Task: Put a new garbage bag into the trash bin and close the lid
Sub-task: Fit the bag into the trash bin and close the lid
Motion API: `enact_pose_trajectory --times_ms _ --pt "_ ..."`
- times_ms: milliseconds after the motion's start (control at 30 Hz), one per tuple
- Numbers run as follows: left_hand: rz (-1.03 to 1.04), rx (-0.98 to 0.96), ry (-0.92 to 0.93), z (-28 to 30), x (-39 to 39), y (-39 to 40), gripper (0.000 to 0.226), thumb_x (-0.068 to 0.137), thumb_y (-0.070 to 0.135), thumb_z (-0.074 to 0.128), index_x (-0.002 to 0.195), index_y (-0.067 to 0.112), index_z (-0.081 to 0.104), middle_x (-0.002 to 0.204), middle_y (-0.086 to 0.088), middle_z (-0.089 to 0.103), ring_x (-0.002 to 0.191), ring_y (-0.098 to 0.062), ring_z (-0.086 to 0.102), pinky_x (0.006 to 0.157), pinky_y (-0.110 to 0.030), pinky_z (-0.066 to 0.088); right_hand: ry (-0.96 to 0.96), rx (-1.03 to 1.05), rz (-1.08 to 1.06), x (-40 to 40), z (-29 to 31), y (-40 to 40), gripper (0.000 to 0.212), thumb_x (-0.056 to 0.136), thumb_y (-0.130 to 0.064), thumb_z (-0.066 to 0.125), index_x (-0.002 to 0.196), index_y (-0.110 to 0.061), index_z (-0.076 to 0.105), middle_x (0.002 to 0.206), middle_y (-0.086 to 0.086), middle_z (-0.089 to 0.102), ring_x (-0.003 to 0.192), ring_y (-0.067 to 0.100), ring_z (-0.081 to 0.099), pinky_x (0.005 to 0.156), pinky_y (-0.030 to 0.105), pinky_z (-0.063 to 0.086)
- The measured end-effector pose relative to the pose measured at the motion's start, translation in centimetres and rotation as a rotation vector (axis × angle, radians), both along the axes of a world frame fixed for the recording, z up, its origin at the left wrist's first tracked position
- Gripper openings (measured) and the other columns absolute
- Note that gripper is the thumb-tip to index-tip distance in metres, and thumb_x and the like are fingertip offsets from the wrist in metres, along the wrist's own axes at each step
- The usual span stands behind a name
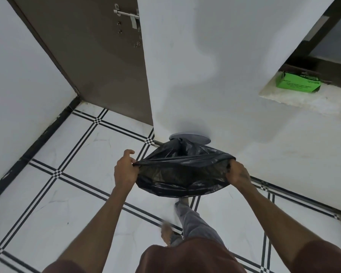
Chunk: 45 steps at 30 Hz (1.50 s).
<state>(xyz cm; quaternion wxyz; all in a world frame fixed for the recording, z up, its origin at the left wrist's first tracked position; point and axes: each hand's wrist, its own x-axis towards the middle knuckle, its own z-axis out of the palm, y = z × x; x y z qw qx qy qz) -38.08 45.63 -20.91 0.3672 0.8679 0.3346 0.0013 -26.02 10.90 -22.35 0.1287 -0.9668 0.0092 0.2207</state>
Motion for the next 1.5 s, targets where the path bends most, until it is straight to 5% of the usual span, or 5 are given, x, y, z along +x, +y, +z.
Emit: enact_pose_trajectory --times_ms 333,533,700,1167,1500 --pt "-0.38 -0.196 0.127 -1.0 -0.3 0.0 0.021 0.082 0.02 0.077 0.099 0.026 0.066 0.083 0.005 0.068 0.077 -0.013 0.065 0.061 -0.019 0.045 0.221 0.126 0.093 -1.0 -1.1 -1.9 0.046 0.081 -0.008 0.058 0.126 -0.013 0.063 0.126 0.016 0.066 0.114 0.037 0.061 0.088 0.035 0.049" --pt "-0.48 -0.159 0.206 -2.9 0.2 0.2 0.014 0.092 0.025 0.064 0.08 0.027 0.071 0.078 0.005 0.071 0.075 -0.014 0.066 0.07 -0.028 0.047 0.173 0.202 0.085 -0.7 -1.7 -3.1 0.056 0.085 -0.01 0.063 0.14 -0.012 0.05 0.136 0.013 0.06 0.122 0.035 0.057 0.094 0.035 0.046" --pt "-0.411 -0.097 0.223 -4.1 2.0 -0.8 0.02 0.096 0.022 0.057 0.088 0.016 0.075 0.076 0.003 0.065 0.07 -0.017 0.059 0.059 -0.023 0.04 0.124 0.234 0.061 0.6 -2.3 -3.0 0.064 0.075 0.011 0.057 0.136 -0.005 0.047 0.119 0.017 0.064 0.108 0.038 0.061 0.079 0.035 0.044" --pt "-0.076 -0.184 0.176 -11.6 7.4 -4.7 0.025 0.094 0.012 0.055 0.108 0.013 0.076 0.104 -0.002 0.076 0.095 -0.02 0.069 0.088 -0.033 0.055 0.076 0.275 -0.118 6.3 -11.5 -3.1 0.052 0.079 0.007 0.053 0.128 -0.01 0.053 0.116 0.017 0.06 0.106 0.035 0.056 0.086 0.03 0.04" --pt "0.085 -0.285 0.134 -20.0 9.4 -6.3 0.019 0.092 0.011 0.06 0.102 0.018 0.075 0.099 0.008 0.071 0.095 -0.015 0.067 0.088 -0.04 0.057 0.093 0.231 -0.152 8.8 -20.3 -2.1 0.057 0.084 0.009 0.053 0.139 -0.005 0.046 0.128 0.023 0.052 0.117 0.042 0.052 0.097 0.04 0.043"
